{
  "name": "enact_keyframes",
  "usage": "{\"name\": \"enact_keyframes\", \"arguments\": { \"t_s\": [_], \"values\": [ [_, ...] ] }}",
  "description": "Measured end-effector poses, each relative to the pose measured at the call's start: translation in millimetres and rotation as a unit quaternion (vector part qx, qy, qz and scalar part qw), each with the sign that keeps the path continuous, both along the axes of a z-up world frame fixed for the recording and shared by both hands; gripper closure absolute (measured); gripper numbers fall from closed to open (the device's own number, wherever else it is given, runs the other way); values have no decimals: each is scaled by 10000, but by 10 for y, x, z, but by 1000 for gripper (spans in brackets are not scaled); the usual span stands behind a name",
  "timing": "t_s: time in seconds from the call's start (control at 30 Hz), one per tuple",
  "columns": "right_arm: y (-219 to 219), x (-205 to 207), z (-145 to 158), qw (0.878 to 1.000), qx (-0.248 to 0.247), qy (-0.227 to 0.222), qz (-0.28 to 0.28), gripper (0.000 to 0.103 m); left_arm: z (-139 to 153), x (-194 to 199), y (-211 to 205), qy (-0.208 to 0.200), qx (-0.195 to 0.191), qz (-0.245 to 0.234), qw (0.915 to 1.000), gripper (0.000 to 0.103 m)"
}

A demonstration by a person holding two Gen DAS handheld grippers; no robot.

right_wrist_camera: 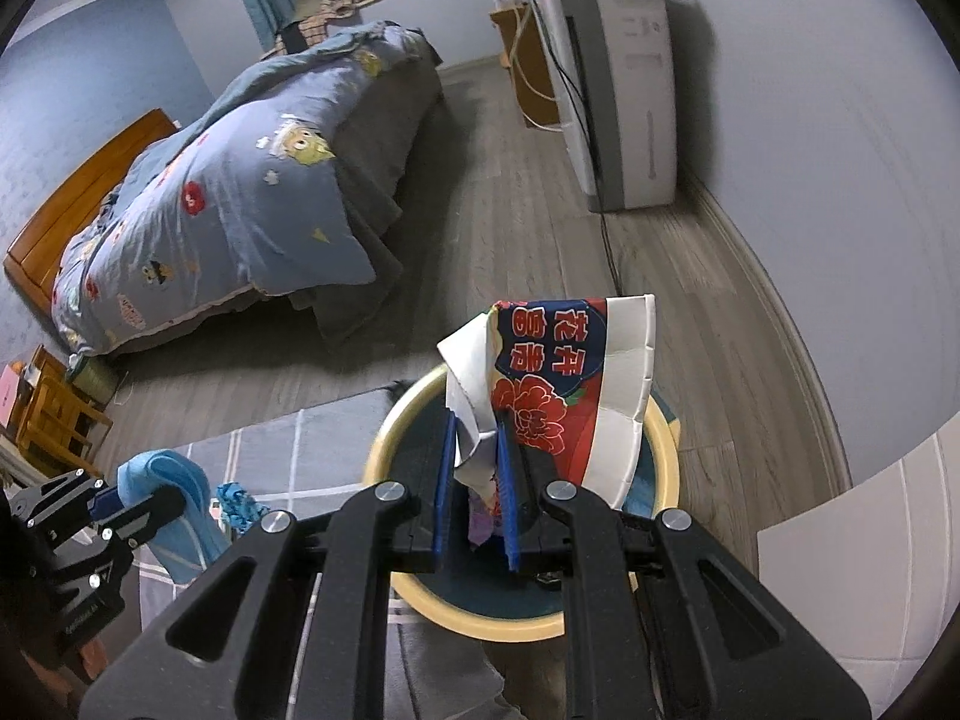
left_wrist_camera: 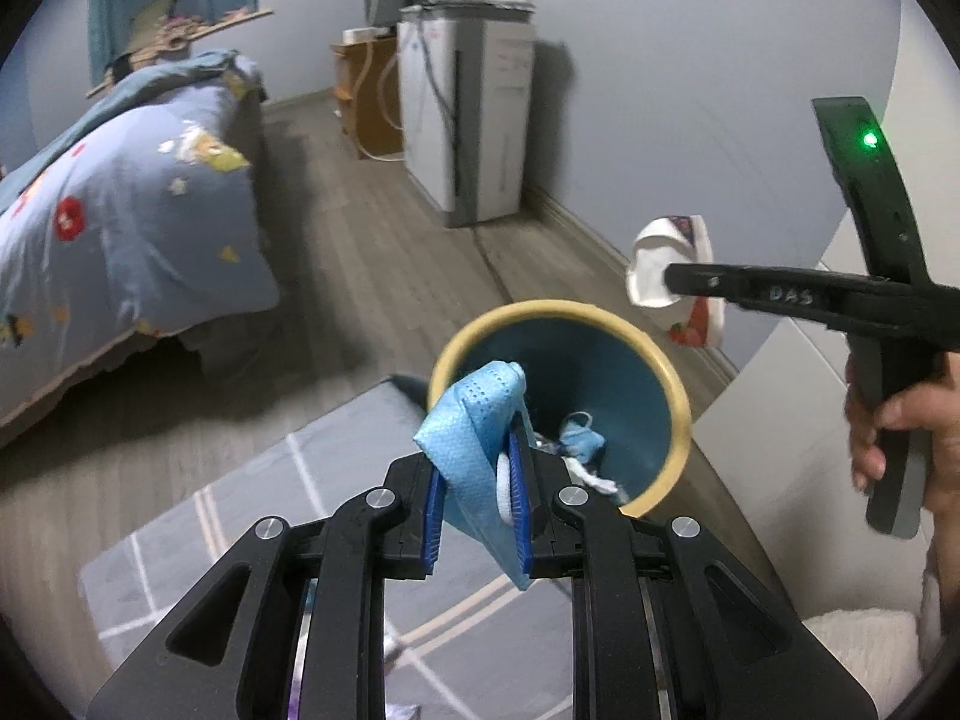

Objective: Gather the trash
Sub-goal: 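Lift the mask and snack bag and carry both over the bin, then open both grippers to drop the mask and snack bag into the bin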

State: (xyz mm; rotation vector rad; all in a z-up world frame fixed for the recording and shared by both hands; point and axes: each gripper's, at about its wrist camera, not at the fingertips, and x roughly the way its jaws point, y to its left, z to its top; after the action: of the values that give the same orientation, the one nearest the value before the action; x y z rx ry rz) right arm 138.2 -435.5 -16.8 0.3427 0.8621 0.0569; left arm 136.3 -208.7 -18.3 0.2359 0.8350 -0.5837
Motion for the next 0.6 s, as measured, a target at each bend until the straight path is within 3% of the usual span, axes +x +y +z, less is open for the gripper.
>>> {"name": "enact_keyframes", "arguments": {
  "t_s": [0.23, 0.5, 0.6],
  "values": [
    [-51, 86, -422, 9988, 335, 333, -123, 90, -311, 195, -308, 324, 89, -150, 9993, 84],
    [-143, 110, -719, 9972, 392, 527, -369, 90, -546, 314, -503, 305, 424, -328, 9981, 84],
    [-176, 122, -792, 9961, 472, 616, -423, 90, -586, 374, -530, 323, 410, -274, 9983, 79]
  ]
}}
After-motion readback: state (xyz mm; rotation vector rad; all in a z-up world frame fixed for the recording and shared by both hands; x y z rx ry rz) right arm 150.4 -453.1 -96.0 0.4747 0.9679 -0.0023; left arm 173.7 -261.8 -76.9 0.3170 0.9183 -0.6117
